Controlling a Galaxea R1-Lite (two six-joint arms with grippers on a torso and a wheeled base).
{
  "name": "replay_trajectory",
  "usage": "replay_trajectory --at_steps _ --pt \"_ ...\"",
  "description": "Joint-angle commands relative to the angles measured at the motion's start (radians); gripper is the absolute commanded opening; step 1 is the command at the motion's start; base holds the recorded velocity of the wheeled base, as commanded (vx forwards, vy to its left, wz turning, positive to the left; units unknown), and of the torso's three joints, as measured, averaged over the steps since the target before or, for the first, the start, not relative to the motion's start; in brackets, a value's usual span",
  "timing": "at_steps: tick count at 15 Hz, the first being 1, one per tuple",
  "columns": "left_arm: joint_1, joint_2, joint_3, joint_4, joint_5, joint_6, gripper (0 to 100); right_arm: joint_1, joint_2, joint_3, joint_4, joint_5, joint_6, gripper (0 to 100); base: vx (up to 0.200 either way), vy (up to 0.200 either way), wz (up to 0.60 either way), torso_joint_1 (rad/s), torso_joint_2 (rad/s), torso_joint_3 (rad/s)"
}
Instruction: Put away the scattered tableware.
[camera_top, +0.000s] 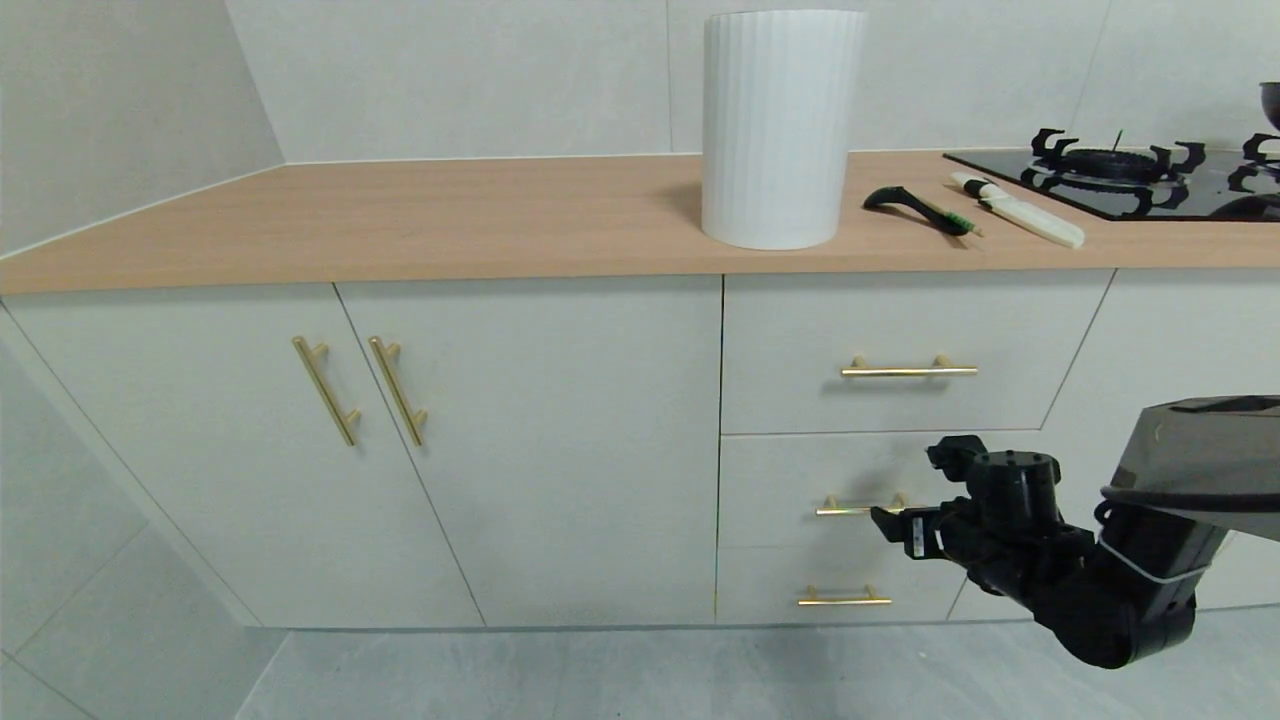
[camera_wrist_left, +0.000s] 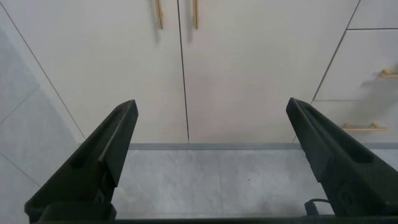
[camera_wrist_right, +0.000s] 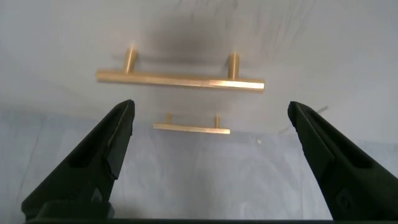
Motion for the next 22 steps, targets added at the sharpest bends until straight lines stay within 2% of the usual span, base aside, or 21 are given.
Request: replay_trajectory --at_steps 1,7,9,22 --pt "0.0 0.001 0.0 0.0 0.0 0.0 100 0.002 0.076 -0.023 -0.05 -0.012 0.029 100 0.0 0.0 0.0 0.0 0.0 0.0" --pt "0.0 0.001 0.0 0.0 0.0 0.0 100 0.0 0.156 -0.103 -0.08 -0.031 0.078 100 0.0 0.0 0.0 0.0 0.0 0.0" --pt "0.0 0.001 0.0 0.0 0.0 0.0 100 -0.003 0.18 -0.133 -0.08 -0.072 0.079 100 0.0 0.0 0.0 0.0 0.0 0.0" --pt "0.0 0.001 0.0 0.0 0.0 0.0 100 -0.003 0.217 -0.132 -0.088 -0.08 0.069 100 0.0 0.0 0.0 0.0 0.0 0.0"
